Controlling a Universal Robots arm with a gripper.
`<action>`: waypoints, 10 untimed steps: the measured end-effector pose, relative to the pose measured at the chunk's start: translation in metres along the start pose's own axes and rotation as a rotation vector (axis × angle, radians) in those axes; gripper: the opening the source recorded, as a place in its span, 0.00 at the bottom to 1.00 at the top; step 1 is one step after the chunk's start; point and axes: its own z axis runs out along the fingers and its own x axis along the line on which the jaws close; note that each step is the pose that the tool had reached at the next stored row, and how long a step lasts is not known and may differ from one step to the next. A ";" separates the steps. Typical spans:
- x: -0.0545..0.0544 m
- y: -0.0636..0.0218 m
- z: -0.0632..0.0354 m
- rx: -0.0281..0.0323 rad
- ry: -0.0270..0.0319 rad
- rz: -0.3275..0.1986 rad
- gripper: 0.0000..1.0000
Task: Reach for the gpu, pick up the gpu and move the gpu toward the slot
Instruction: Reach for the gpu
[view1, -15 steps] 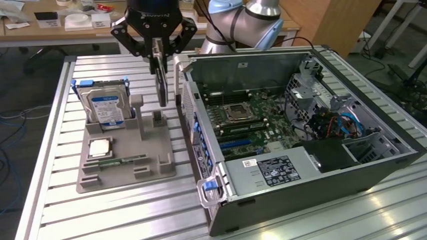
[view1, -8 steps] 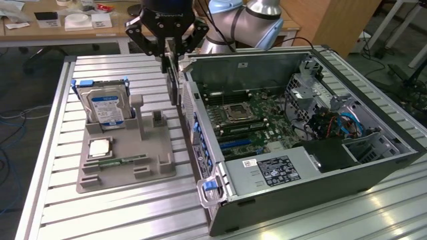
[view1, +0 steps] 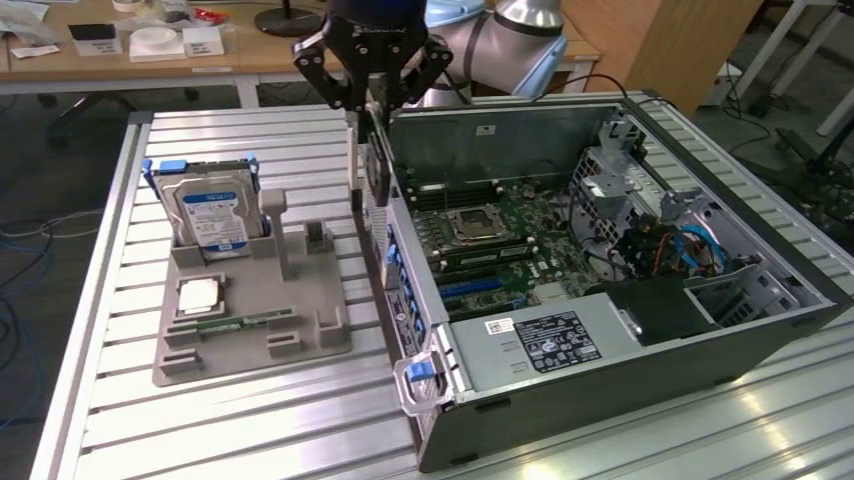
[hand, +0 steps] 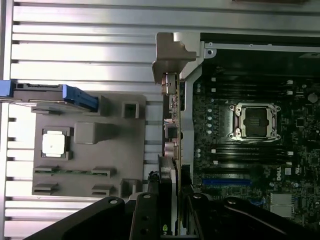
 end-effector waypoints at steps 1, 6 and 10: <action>-0.004 0.0000 0.0001 -0.0003 -0.0001 0.000 0.27; -0.026 0.0001 0.0001 -0.0005 0.0000 0.000 0.27; -0.041 0.0001 0.0002 -0.0006 -0.0001 0.000 0.27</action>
